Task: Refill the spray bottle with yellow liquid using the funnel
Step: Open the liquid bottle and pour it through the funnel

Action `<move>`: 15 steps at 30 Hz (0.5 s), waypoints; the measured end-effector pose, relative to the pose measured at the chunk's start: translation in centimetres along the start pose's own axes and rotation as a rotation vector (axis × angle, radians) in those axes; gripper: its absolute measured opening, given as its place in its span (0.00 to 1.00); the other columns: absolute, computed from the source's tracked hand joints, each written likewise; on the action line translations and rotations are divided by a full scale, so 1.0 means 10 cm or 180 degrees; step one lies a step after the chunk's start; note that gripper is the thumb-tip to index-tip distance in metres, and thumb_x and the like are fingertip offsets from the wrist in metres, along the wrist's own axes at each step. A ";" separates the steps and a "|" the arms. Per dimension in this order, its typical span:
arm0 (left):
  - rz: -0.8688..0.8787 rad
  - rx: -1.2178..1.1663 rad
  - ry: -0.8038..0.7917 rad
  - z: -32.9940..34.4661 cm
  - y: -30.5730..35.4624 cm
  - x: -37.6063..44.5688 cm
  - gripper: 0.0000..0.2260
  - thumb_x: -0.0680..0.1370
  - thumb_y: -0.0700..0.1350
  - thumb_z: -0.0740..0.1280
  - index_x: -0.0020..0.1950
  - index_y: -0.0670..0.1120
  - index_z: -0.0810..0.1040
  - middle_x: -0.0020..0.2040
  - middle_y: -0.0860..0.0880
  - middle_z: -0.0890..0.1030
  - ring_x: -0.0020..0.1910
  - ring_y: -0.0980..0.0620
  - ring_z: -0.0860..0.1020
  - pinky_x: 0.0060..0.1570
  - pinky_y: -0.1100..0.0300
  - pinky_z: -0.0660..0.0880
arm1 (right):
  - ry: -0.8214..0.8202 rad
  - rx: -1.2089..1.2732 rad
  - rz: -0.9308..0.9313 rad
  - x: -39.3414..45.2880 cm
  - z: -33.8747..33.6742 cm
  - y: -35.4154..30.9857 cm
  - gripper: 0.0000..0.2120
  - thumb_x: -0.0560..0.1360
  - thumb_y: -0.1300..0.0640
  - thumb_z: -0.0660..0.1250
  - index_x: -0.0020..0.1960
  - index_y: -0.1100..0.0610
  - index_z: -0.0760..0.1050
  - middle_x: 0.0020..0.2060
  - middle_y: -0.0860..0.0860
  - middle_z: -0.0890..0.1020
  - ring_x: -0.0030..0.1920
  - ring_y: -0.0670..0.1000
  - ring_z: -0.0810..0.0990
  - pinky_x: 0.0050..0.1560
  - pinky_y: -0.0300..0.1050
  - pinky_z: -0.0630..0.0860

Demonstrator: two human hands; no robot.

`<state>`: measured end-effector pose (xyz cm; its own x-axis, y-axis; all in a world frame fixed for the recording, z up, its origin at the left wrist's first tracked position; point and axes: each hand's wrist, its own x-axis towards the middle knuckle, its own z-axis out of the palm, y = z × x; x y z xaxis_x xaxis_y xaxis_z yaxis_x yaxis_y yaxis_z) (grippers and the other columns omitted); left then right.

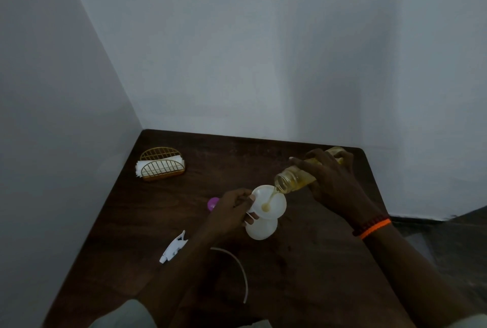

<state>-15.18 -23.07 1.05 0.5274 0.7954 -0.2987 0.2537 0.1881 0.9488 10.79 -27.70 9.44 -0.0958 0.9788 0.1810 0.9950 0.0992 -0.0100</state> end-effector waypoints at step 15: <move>0.0133 0.0058 0.0066 0.01 0.00 -0.01 0.08 0.83 0.52 0.63 0.55 0.53 0.81 0.42 0.48 0.87 0.38 0.51 0.86 0.39 0.56 0.82 | 0.0073 -0.0059 -0.0021 0.03 -0.02 0.03 0.35 0.68 0.57 0.76 0.72 0.41 0.70 0.63 0.51 0.76 0.65 0.53 0.74 0.64 0.63 0.59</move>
<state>-15.13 -23.23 1.06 0.5210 0.8141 -0.2564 0.2467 0.1439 0.9584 11.04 -27.44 9.73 -0.1019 0.9737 0.2037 0.9947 0.1021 0.0094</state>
